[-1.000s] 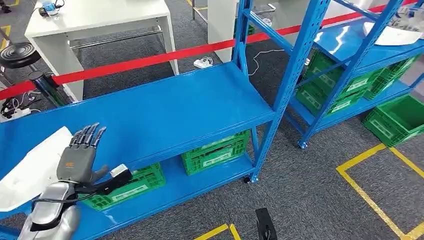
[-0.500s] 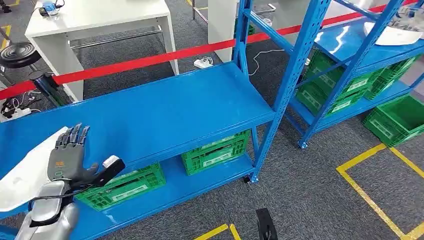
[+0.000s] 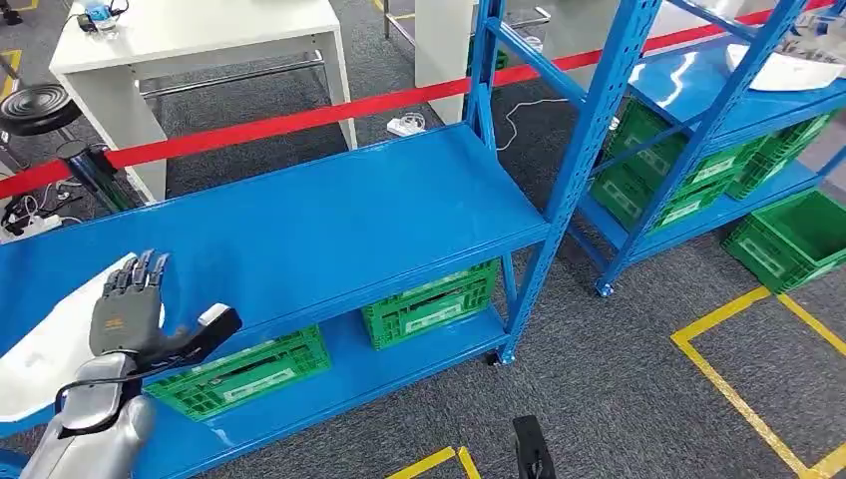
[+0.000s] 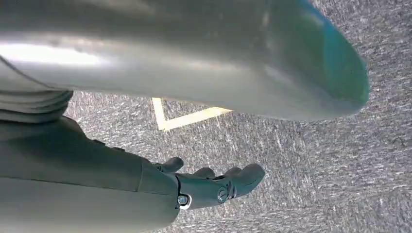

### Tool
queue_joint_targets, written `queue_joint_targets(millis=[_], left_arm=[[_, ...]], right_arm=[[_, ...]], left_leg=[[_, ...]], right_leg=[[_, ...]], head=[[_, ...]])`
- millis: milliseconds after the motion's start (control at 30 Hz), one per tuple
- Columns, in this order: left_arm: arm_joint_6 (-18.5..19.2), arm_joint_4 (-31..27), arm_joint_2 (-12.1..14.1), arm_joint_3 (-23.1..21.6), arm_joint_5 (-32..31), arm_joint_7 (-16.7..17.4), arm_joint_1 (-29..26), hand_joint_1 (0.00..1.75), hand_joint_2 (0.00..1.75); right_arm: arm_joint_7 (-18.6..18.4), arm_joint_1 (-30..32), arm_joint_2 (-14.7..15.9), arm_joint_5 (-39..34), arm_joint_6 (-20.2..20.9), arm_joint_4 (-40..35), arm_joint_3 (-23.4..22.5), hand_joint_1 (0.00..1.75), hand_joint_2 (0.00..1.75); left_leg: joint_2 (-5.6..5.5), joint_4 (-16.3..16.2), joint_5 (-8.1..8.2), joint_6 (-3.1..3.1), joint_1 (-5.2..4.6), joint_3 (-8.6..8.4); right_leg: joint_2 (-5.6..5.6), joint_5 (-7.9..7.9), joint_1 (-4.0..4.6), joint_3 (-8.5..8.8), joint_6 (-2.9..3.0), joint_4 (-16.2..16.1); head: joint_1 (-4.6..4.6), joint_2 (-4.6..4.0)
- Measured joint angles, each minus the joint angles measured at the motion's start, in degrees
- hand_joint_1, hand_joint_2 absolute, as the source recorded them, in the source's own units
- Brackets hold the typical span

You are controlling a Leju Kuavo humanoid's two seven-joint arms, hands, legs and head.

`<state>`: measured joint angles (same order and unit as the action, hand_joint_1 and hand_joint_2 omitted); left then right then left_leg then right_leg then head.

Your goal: Take the parts from the cabinet and place them on the table.

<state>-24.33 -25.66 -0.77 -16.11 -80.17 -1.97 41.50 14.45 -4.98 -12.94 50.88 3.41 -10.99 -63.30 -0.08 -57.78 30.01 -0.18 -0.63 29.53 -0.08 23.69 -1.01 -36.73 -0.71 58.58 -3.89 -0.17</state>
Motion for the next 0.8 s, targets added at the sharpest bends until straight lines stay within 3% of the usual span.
queue_joint_targets(millis=[800], left_arm=[[-0.5, 3.1, -0.6, 1.2, -2.1, 2.1, 1.9, 0.00, 1.75]], right_arm=[[0.9, 0.0, 0.0, -0.5, -0.4, 0.0, -1.1, 0.00, 0.00]], left_leg=[[0.00, 0.0, 0.00, 0.00, 0.00, 0.02]], right_leg=[[0.00, 0.00, 0.00, 0.01, 0.00, 0.0]], head=[[0.00, 0.00]])
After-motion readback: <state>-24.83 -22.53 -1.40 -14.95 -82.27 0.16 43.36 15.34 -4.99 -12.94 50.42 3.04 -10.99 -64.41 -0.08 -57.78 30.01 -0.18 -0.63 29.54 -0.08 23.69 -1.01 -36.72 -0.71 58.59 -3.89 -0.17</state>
